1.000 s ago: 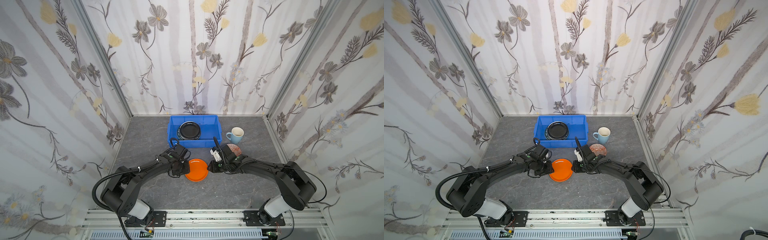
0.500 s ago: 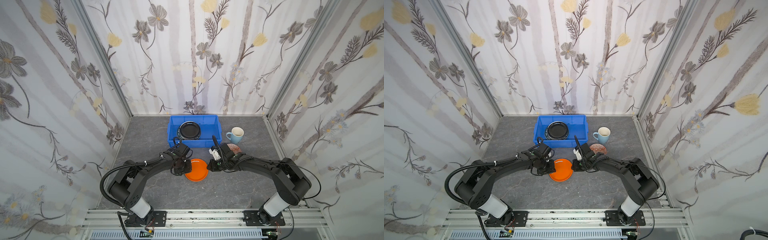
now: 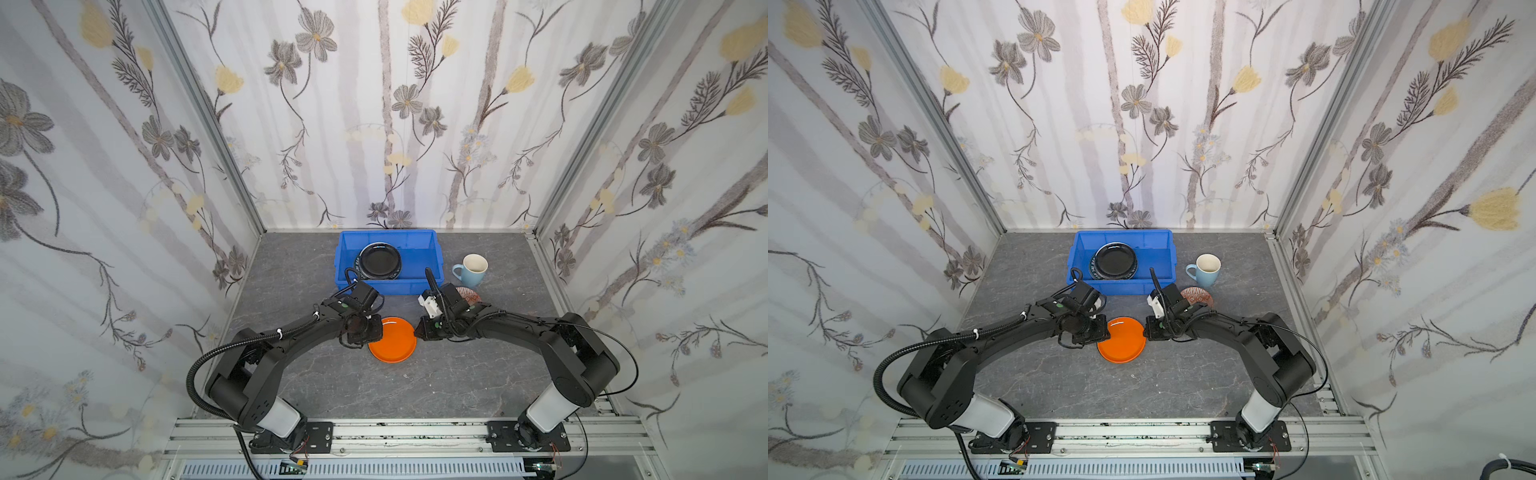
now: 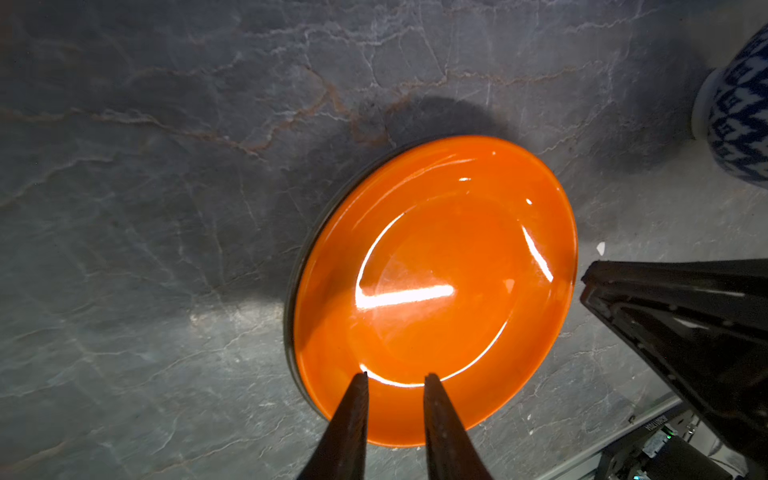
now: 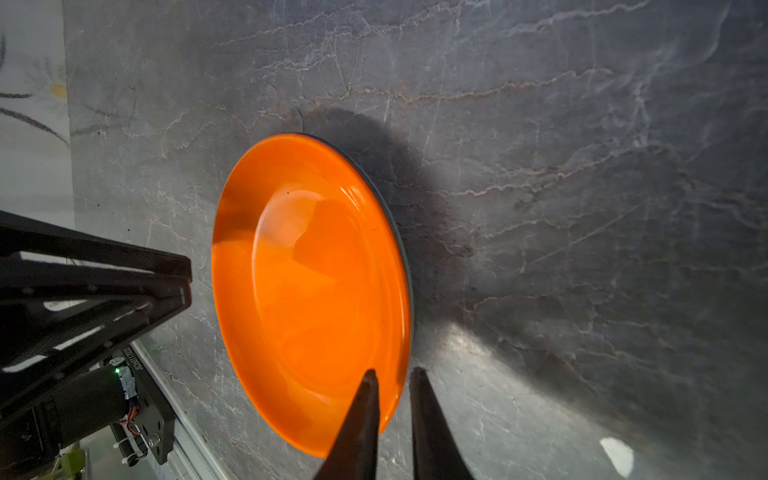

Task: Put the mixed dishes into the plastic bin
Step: 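Lower both grippers onto opposite rims of the orange plate and close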

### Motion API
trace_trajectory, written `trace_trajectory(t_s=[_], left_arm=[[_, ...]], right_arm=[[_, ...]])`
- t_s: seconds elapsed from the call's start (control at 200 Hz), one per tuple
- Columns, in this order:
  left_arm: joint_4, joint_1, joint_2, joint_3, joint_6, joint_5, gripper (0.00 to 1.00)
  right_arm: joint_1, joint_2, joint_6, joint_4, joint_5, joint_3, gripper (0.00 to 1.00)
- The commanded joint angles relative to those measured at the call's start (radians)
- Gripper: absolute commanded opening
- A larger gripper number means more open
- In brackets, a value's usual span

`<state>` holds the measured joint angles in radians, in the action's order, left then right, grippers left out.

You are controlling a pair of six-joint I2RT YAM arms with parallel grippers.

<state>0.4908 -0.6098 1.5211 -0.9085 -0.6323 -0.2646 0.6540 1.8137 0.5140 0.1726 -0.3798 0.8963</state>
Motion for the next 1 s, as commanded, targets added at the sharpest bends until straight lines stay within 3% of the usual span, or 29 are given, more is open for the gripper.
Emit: trace_trajectory(t_s=[0.0, 0.994], left_arm=[[0.046, 0.001, -0.007, 0.006, 0.011, 0.025, 0.26], [0.04, 0.002, 0.047, 0.025, 0.028, 0.031, 0.25]], right_arm=[[-0.002, 0.004, -0.017, -0.008, -0.007, 0.017, 0.18], [-0.011, 0.02, -0.026, 0.015, -0.006, 0.033, 0.18]])
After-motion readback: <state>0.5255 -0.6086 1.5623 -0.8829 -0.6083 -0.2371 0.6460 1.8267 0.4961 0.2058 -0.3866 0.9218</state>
